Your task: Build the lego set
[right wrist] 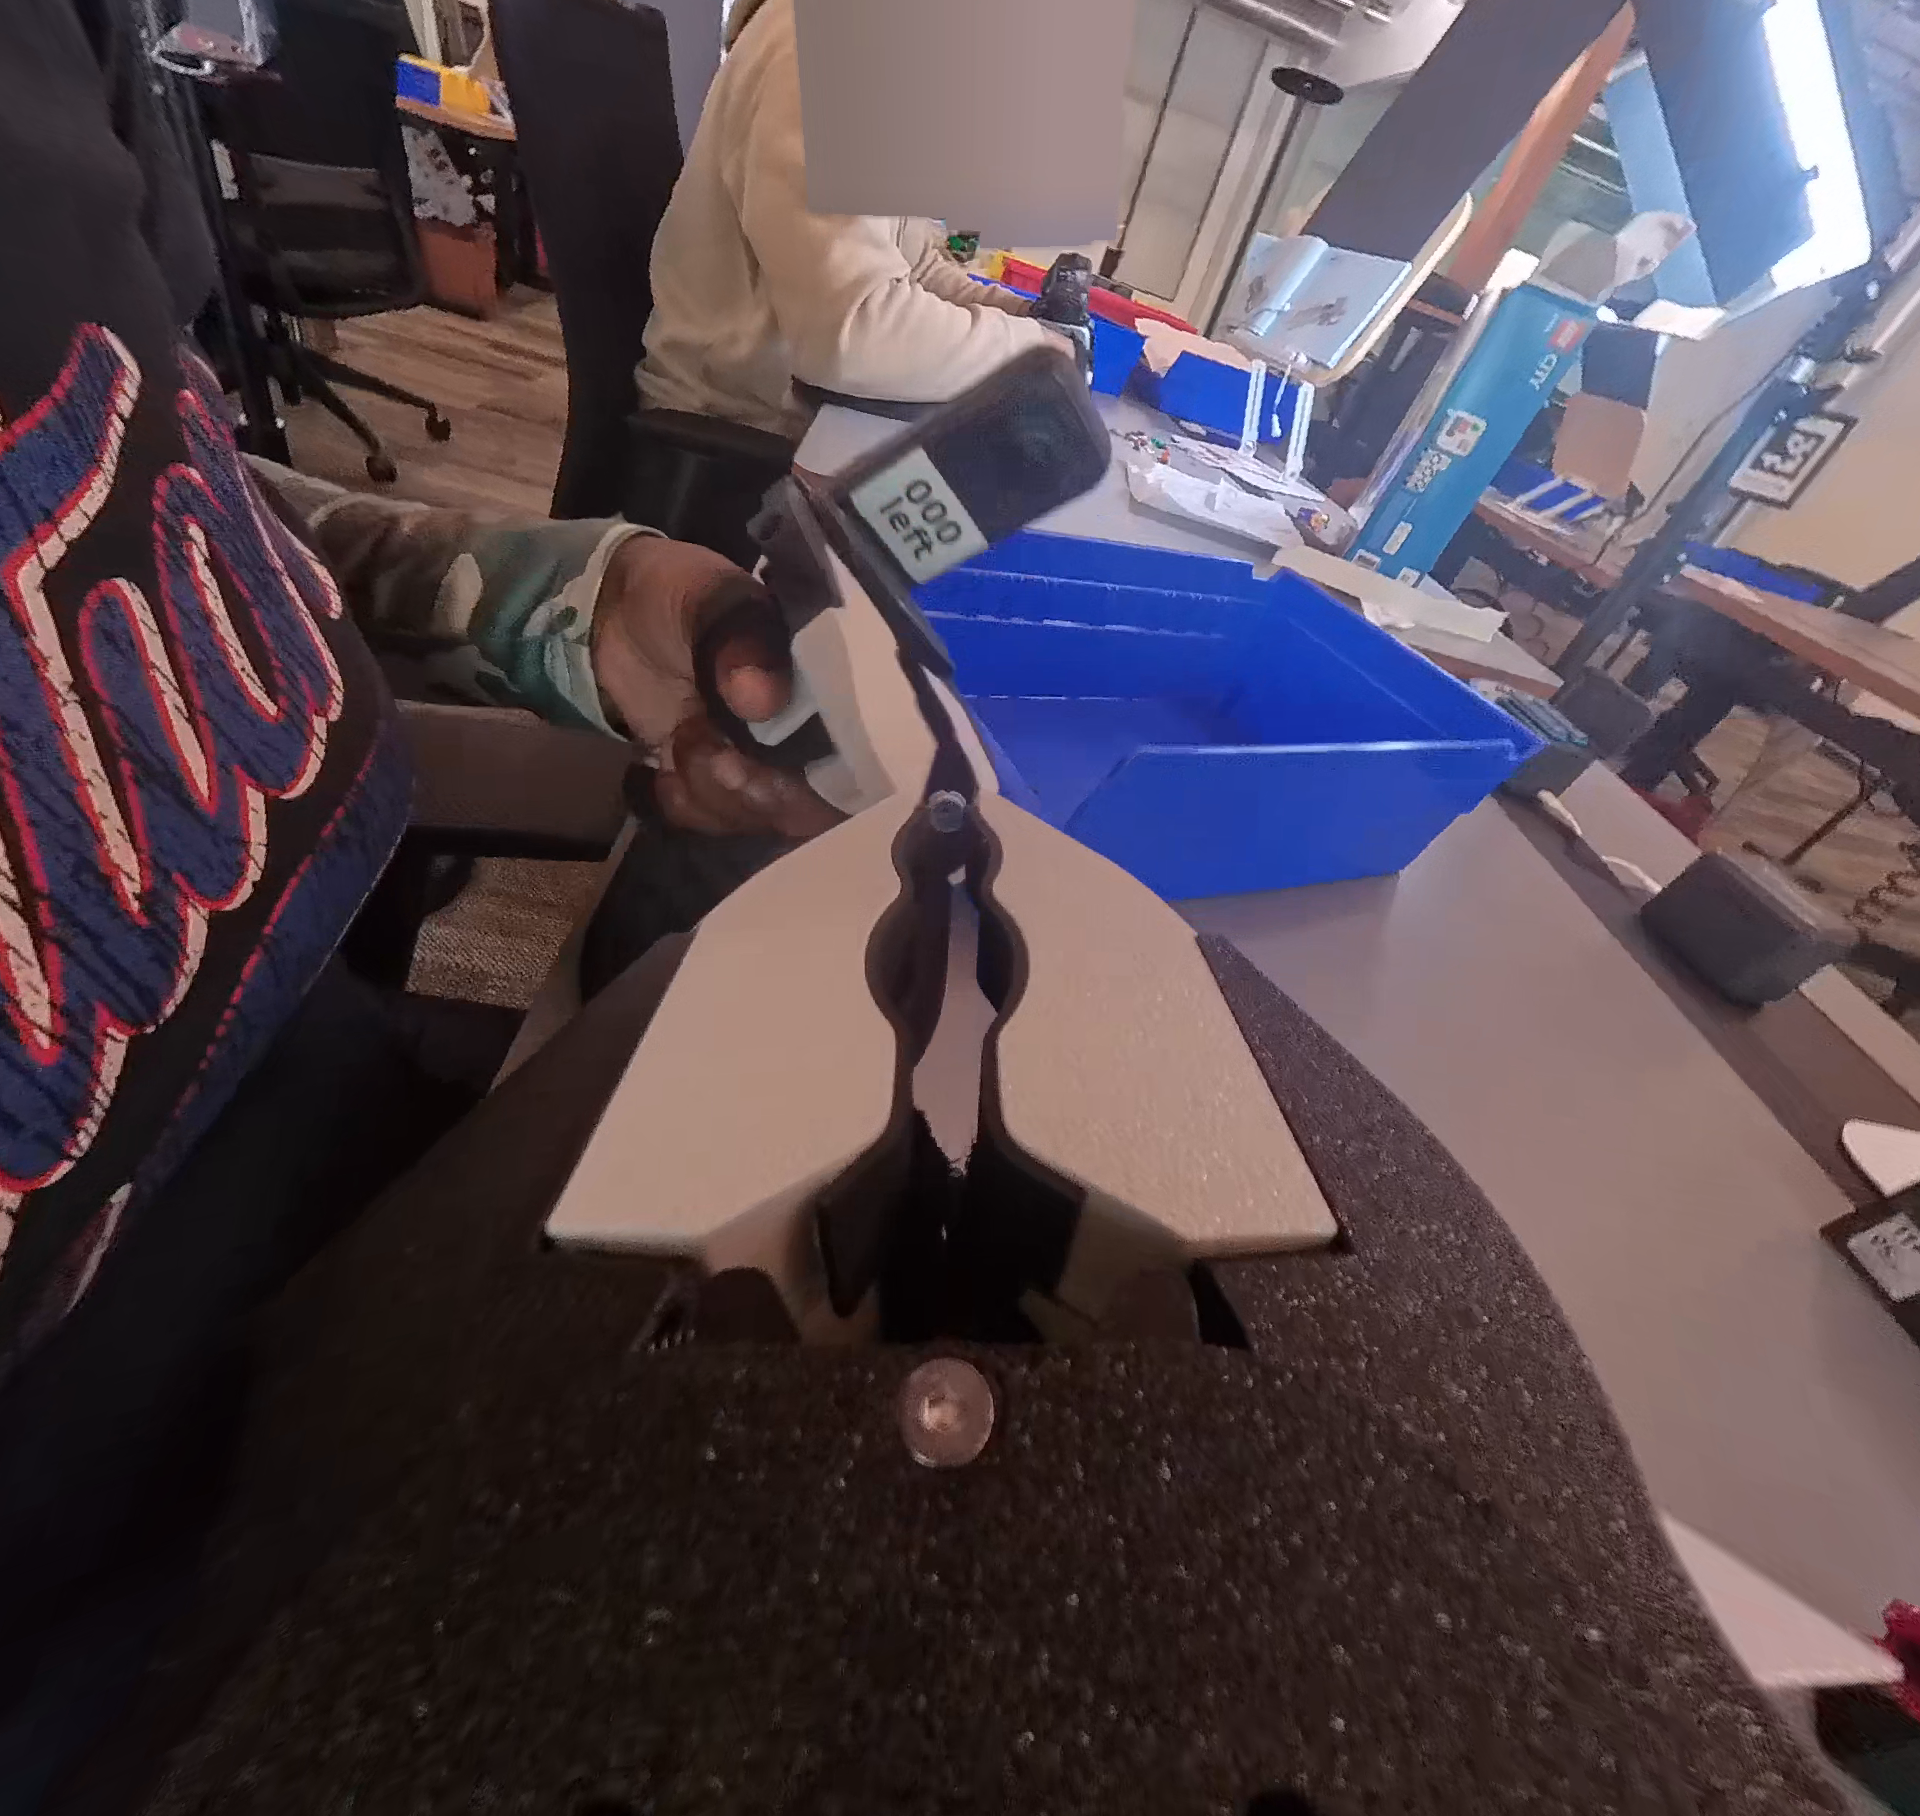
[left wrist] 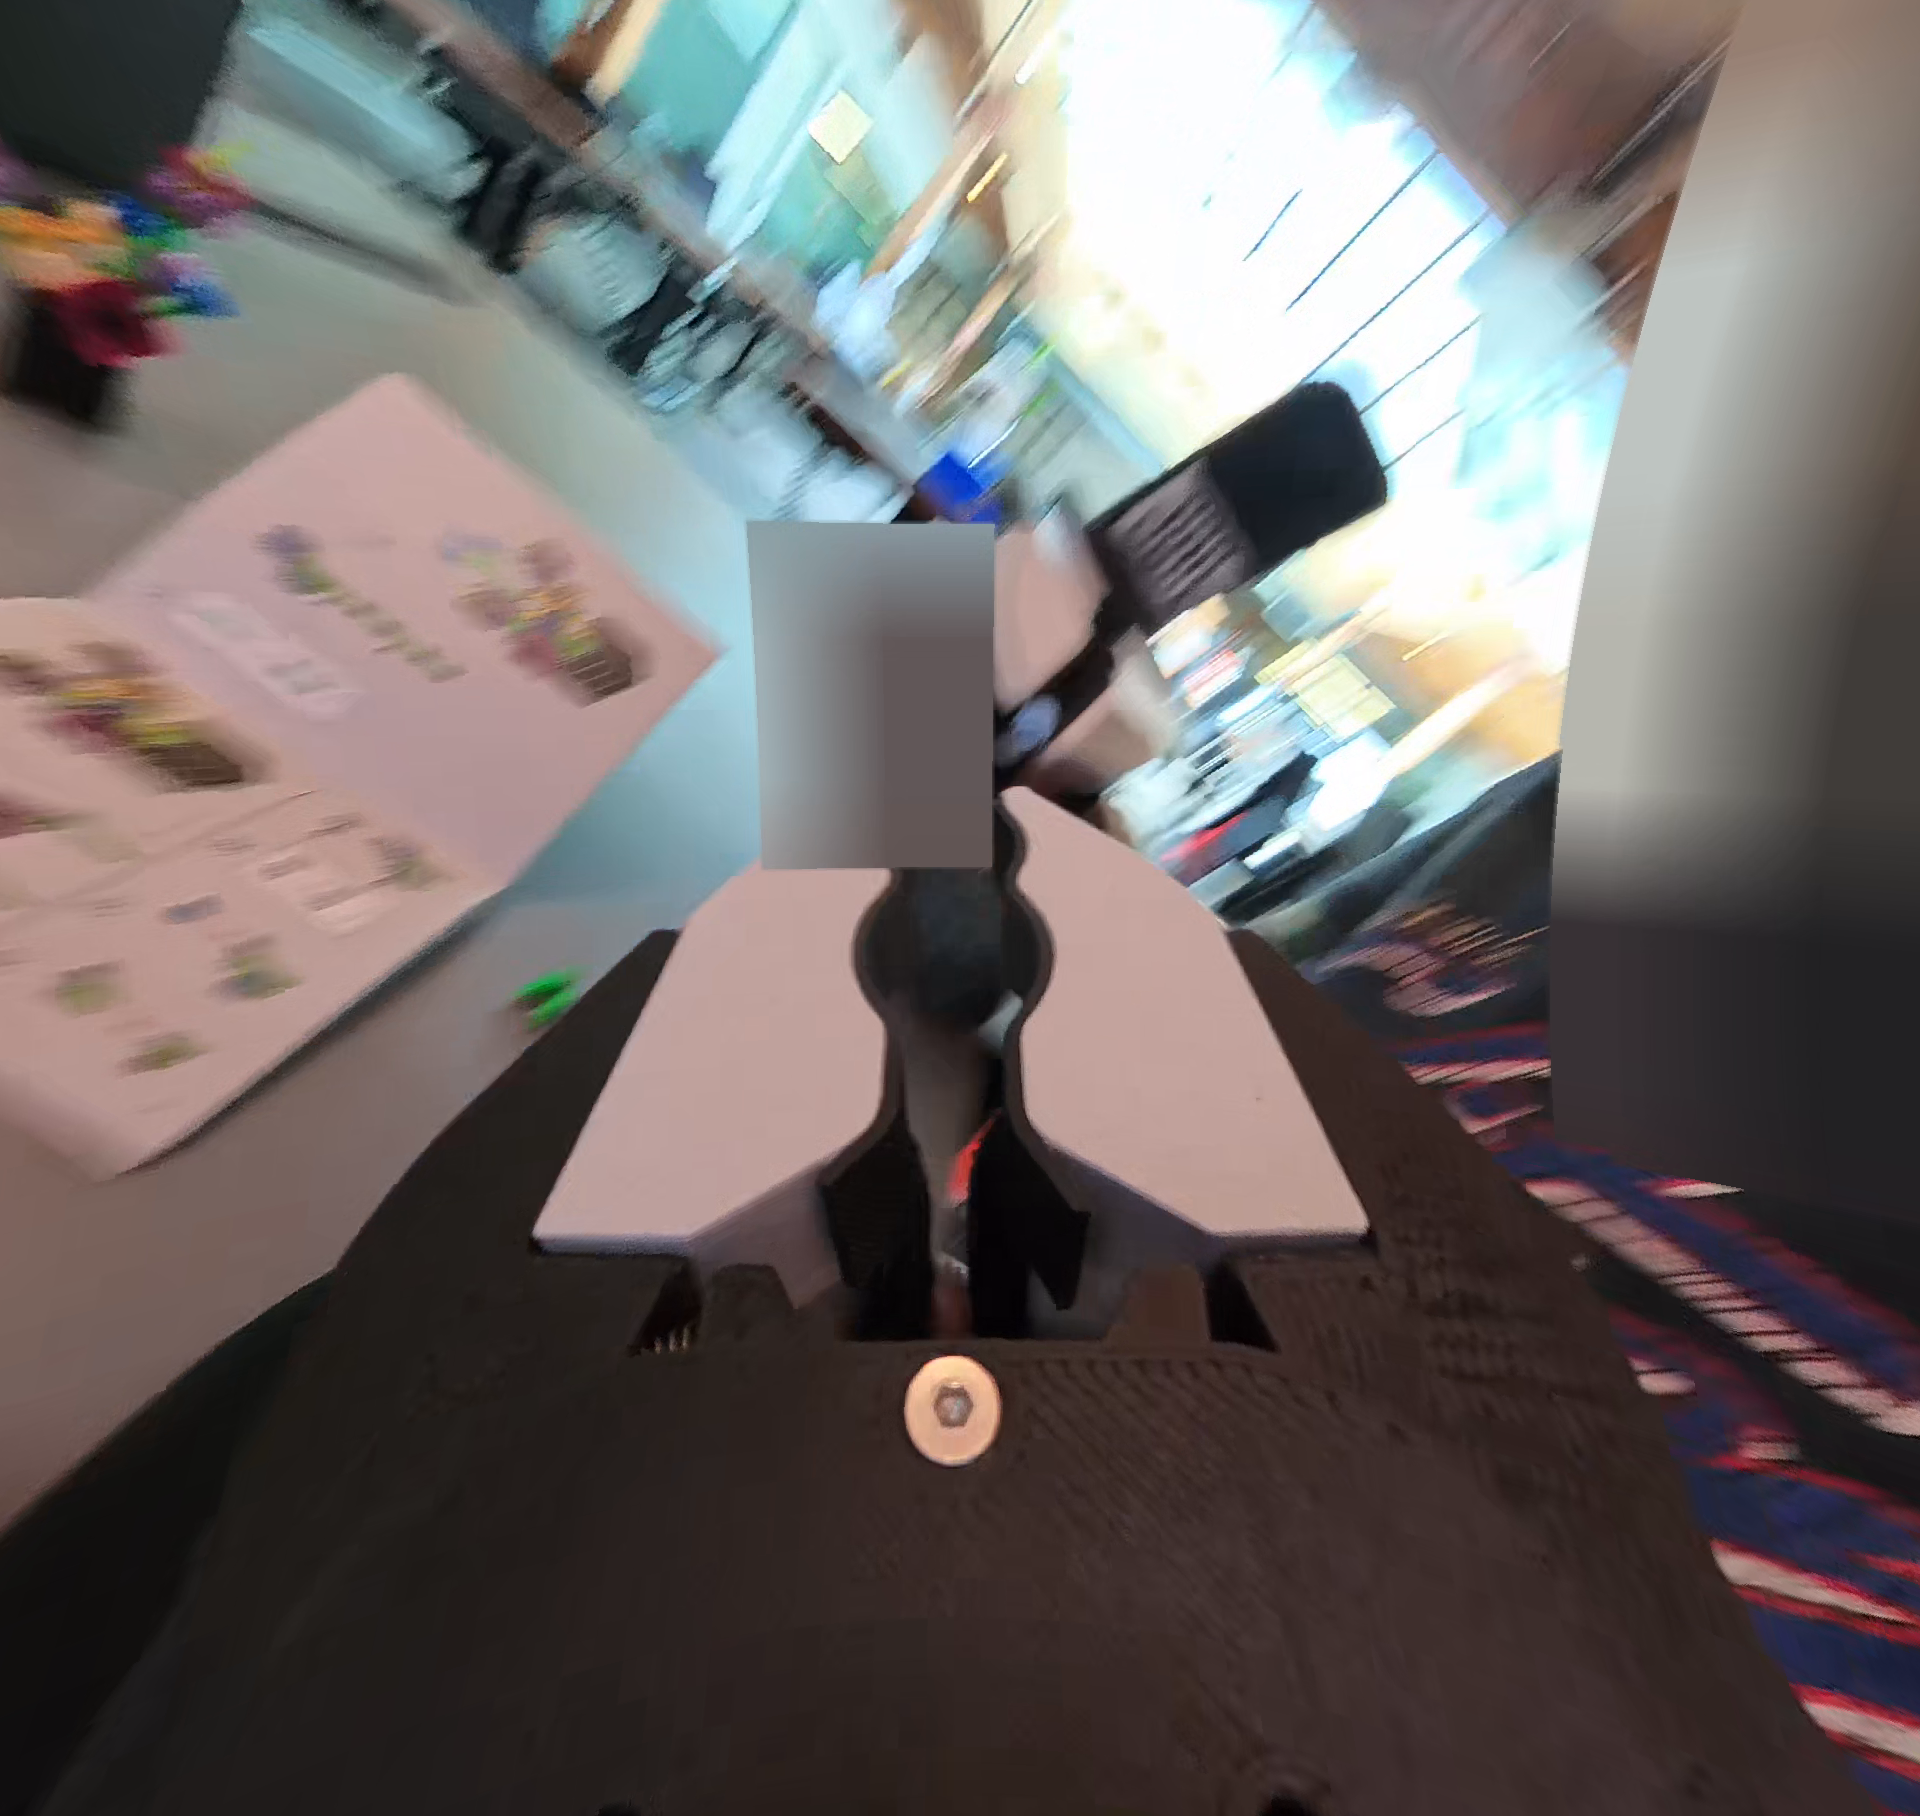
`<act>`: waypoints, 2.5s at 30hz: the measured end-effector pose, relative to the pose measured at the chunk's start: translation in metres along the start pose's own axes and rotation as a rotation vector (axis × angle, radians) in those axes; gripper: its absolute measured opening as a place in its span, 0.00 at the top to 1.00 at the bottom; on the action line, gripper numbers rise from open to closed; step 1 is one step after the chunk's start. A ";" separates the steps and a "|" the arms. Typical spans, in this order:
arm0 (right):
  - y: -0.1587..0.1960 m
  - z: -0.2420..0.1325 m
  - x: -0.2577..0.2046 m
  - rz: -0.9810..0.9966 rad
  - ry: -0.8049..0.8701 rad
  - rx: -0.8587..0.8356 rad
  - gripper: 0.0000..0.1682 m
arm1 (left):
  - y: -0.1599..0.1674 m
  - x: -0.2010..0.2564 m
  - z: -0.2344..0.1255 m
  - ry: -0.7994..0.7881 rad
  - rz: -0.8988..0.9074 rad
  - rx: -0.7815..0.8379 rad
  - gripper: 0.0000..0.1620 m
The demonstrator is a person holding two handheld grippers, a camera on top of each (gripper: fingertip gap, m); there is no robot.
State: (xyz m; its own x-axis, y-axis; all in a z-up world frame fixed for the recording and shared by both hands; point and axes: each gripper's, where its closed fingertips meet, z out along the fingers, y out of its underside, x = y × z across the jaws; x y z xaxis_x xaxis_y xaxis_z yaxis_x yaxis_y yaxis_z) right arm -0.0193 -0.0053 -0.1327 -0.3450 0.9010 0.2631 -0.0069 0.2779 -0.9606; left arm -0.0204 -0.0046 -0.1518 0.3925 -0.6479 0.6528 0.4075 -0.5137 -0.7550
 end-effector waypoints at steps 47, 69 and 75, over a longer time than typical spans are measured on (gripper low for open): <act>0.026 -0.032 0.007 0.276 0.102 0.106 0.96 | -0.013 -0.019 0.013 0.002 0.033 0.111 0.97; 0.012 0.003 0.008 0.410 0.126 0.253 0.96 | -0.016 -0.002 0.001 0.300 -0.377 0.418 0.98; 0.014 0.005 0.009 0.408 0.133 0.246 0.96 | -0.016 -0.003 0.001 0.303 -0.380 0.418 0.98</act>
State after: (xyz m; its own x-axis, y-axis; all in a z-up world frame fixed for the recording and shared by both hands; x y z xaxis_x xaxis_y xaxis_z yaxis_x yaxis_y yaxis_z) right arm -0.0275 0.0050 -0.1443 -0.2433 0.9590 -0.1452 -0.1227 -0.1790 -0.9762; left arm -0.0271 0.0058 -0.1417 -0.0681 -0.6255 0.7773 0.7835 -0.5158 -0.3465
